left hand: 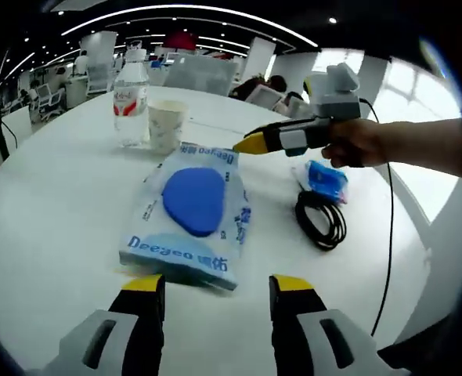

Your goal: Arrange the tabletop items into an orderly group along one side of the table until the central work area is clear of visible clutter.

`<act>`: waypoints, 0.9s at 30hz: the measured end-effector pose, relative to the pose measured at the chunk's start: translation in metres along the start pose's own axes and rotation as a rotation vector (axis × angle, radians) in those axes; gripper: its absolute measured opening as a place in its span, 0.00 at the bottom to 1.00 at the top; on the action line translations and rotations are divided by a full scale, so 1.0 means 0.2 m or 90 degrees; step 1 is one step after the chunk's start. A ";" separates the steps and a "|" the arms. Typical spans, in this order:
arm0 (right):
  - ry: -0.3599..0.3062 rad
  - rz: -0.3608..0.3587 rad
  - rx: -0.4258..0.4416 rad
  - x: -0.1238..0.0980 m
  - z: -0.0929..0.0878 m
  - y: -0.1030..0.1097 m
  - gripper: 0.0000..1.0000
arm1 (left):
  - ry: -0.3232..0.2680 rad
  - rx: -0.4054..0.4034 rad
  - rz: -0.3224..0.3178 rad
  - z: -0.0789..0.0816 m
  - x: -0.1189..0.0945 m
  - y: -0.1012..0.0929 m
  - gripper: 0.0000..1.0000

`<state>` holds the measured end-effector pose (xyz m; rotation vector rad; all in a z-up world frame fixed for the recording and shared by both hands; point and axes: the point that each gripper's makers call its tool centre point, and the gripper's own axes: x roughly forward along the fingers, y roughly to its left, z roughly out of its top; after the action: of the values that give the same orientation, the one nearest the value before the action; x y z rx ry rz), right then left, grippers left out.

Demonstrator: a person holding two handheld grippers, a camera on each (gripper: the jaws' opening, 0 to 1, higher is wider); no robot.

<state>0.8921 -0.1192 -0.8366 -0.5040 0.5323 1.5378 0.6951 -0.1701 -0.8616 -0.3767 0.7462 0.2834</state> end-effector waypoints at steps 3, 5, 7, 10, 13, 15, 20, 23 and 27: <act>0.016 0.014 0.003 0.04 -0.03 0.02 0.38 | -0.002 -0.008 0.009 0.02 0.00 0.03 0.39; 0.021 0.018 -0.001 0.06 -0.04 0.03 0.39 | -0.006 -0.018 0.016 0.04 0.01 0.05 0.36; 0.030 0.022 -0.010 0.07 -0.06 0.04 0.39 | 0.002 -0.045 0.015 0.04 0.02 0.06 0.34; 0.034 0.029 -0.003 0.08 -0.07 0.05 0.36 | 0.011 -0.045 0.017 0.03 0.03 0.06 0.29; 0.046 0.027 -0.018 0.09 -0.10 0.05 0.32 | 0.022 -0.057 0.008 0.01 0.06 0.07 0.24; 0.049 0.025 -0.020 0.09 -0.11 0.05 0.27 | 0.023 -0.064 0.009 0.02 0.06 0.07 0.21; 0.055 -0.014 -0.052 0.09 -0.13 -0.02 0.07 | 0.044 -0.112 -0.023 -0.01 0.08 0.04 0.11; 0.049 -0.006 -0.053 0.07 -0.11 0.00 0.01 | 0.046 -0.103 -0.028 0.00 0.09 0.03 0.09; 0.047 -0.007 -0.068 0.07 -0.11 0.00 0.00 | 0.052 -0.142 -0.058 -0.01 0.09 0.00 0.03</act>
<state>0.8905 -0.1219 -0.8627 -0.6468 0.5051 1.5468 0.7069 -0.1678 -0.8756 -0.6355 0.7769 0.2674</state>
